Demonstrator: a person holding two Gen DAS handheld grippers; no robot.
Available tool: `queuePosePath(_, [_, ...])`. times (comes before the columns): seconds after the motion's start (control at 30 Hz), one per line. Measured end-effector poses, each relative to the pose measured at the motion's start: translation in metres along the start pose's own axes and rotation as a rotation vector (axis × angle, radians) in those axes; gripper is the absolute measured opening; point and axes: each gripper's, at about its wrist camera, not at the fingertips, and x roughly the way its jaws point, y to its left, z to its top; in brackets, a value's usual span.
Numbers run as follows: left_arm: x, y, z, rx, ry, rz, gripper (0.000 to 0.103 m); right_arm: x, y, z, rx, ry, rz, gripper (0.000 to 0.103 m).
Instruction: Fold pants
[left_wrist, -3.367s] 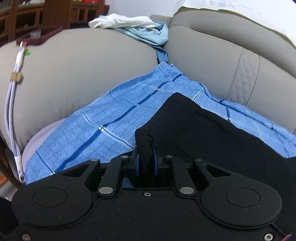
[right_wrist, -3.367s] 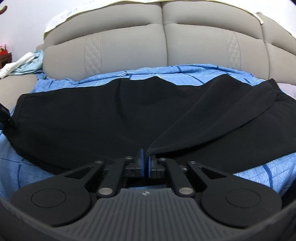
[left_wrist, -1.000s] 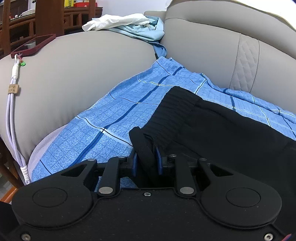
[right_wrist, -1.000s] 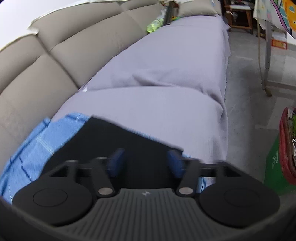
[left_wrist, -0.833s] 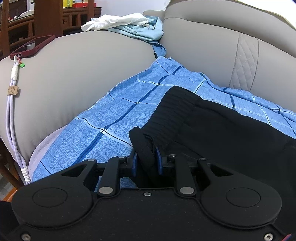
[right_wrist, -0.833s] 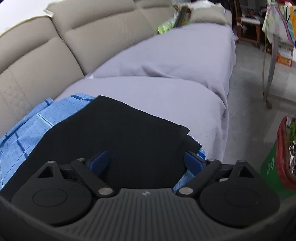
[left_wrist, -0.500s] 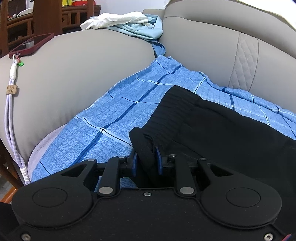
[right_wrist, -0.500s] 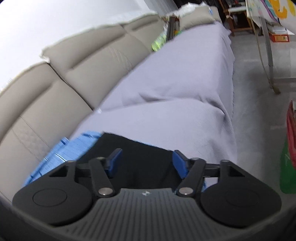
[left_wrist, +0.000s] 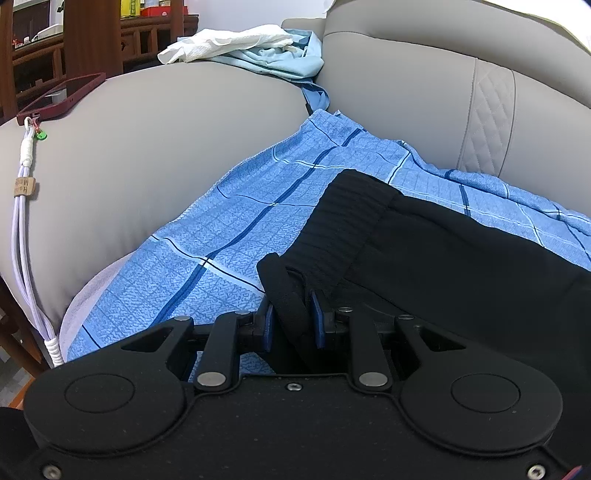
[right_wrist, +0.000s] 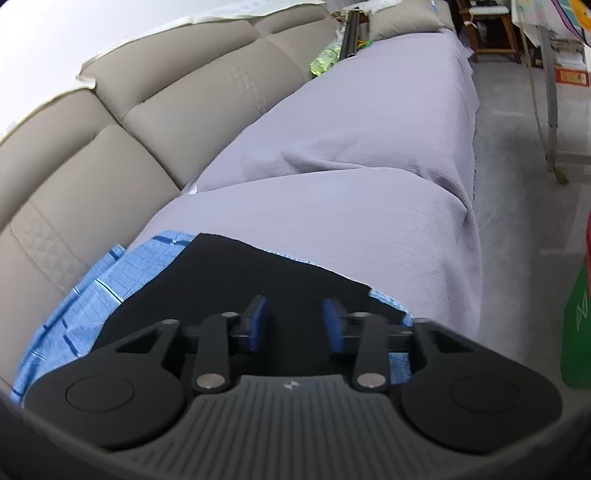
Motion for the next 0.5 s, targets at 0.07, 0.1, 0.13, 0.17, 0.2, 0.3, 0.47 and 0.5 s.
queuePosePath(0.07, [0.000,0.000,0.000,0.002,-0.001,0.001,0.021,0.004,0.006,-0.005,-0.027,-0.021,-0.071,0.002])
queuePosePath(0.1, [0.000,0.000,0.000,0.000,0.000,0.001,0.021,0.001,0.010,-0.008,-0.046,-0.038,-0.097,0.002])
queuePosePath(0.13, [0.000,0.000,0.000,-0.004,0.001,0.000,0.021,-0.001,0.014,-0.010,-0.063,-0.052,-0.130,0.002])
queuePosePath(0.17, [0.000,0.000,0.000,-0.004,0.001,-0.001,0.021,-0.004,0.017,-0.012,-0.085,-0.072,-0.167,0.002])
queuePosePath(0.2, [0.000,0.000,0.000,-0.004,0.002,-0.002,0.021,-0.008,0.018,-0.013,-0.101,-0.094,-0.203,0.002])
queuePosePath(0.3, [0.000,0.000,0.000,0.000,0.001,-0.001,0.021,-0.020,0.007,-0.012,-0.075,-0.131,-0.261,0.002])
queuePosePath(0.47, [0.001,-0.001,0.002,0.002,0.012,0.001,0.021,-0.040,-0.010,-0.006,0.046,-0.094,0.020,0.014])
queuePosePath(0.5, [0.001,-0.001,0.002,0.003,0.012,0.002,0.021,-0.043,0.000,-0.007,0.019,-0.086,0.049,0.017])
